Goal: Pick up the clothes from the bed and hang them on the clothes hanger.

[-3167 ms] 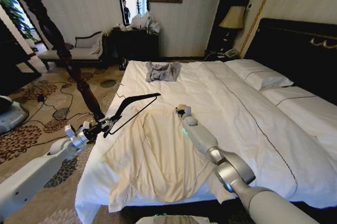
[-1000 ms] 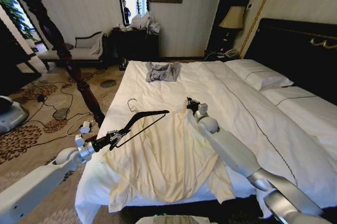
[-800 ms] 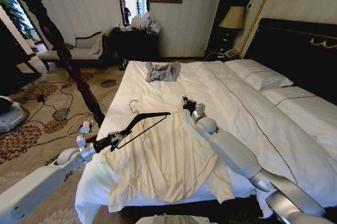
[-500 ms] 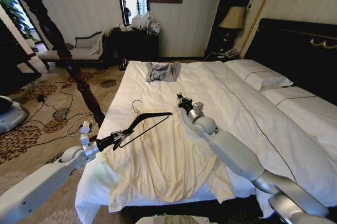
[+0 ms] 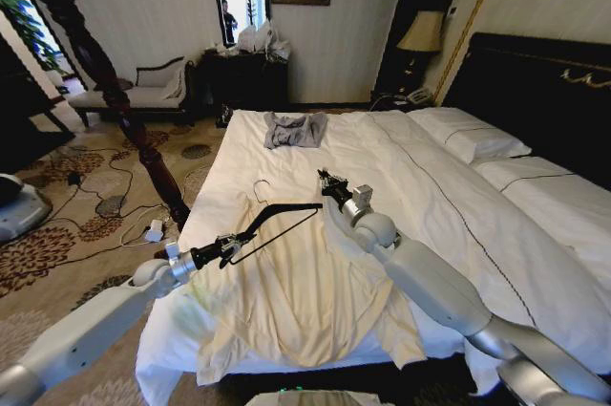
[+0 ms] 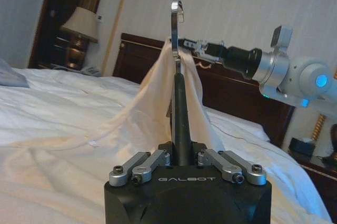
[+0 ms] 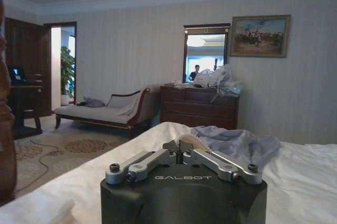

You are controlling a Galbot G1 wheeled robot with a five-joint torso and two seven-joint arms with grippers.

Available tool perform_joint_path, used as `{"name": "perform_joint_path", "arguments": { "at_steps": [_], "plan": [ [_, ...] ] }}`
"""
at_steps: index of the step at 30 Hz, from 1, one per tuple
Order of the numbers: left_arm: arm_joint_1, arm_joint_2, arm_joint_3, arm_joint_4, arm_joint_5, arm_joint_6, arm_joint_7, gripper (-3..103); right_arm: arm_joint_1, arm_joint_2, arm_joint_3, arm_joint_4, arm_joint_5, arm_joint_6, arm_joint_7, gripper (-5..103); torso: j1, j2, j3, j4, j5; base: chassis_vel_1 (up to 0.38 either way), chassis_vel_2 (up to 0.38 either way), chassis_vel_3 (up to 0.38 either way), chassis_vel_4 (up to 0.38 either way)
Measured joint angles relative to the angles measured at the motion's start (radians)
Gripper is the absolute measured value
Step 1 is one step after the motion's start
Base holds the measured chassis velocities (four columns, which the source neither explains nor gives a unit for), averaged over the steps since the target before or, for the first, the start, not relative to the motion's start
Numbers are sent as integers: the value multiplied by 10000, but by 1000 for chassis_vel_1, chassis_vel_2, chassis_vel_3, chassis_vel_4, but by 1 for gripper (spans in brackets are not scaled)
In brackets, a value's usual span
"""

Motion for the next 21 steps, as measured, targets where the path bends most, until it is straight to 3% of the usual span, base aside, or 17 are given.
{"name": "perform_joint_path", "arguments": {
  "at_steps": [3, 14, 21],
  "plan": [
    [-537, -216, 596, 228, -14, 0, 5, 16, -115, -38, 30, 292, 142, -73, 24, 1, 1, 0, 1, -2, 1, 0, 0, 0, 0],
    [-1378, -609, 1457, 883, -171, -5, 50, 16, -421, -293, 137, 1006, 590, -214, 64, 1, 0, 0, -1, 1, 1, 0, 0, 0, 0],
    [-2154, -1291, 2090, 1216, -296, 13, -86, 16, -802, -386, 331, 1260, 608, -248, 68, 1, 1, -1, 0, -5, -1, 0, 0, 0, 0]
  ]
}}
